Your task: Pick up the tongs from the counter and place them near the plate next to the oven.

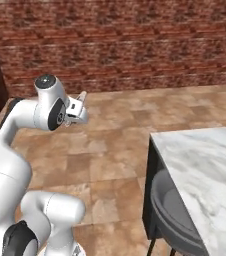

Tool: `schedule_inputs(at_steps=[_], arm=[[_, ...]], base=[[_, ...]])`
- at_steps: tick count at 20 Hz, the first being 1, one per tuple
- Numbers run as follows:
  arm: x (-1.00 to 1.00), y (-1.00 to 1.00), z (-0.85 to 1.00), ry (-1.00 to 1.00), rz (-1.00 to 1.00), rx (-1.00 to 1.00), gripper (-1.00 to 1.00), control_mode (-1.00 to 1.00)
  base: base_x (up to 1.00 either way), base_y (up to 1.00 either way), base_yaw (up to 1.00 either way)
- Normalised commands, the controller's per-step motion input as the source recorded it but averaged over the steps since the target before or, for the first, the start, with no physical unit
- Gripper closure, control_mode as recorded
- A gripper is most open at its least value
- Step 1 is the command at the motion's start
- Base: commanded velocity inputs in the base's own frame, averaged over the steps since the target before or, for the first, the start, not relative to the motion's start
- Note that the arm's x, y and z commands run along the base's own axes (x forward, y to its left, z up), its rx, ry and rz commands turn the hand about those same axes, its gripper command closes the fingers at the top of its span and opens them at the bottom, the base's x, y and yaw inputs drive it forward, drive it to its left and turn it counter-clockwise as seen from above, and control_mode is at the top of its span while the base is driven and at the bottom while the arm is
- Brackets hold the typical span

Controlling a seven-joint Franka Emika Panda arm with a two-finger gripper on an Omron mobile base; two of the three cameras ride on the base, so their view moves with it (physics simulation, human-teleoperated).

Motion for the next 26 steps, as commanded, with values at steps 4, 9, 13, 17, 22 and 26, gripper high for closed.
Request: schedule_inputs(at_steps=[4,9,13,17,22,26], arm=[[0.0,0.0,0.0,0.0,0.0,0.0,1.0,1.0],[0.0,0.0,0.0,0.0,0.0,0.0,1.0,1.0],[0.0,0.0,0.0,0.0,0.0,0.0,1.0,1.0],[0.0,0.0,0.0,0.0,0.0,0.0,1.0,1.0],[0.0,0.0,0.0,0.0,0.0,0.0,1.0,1.0],[0.0,0.0,0.0,0.0,0.0,0.0,1.0,1.0]], base=[[1.0,0.69,-0.46],[1.0,0.81,-0.57],[1.0,0.7,-0.61],[1.0,0.71,-0.62],[1.0,0.76,-0.62],[1.0,0.93,-0.59]])
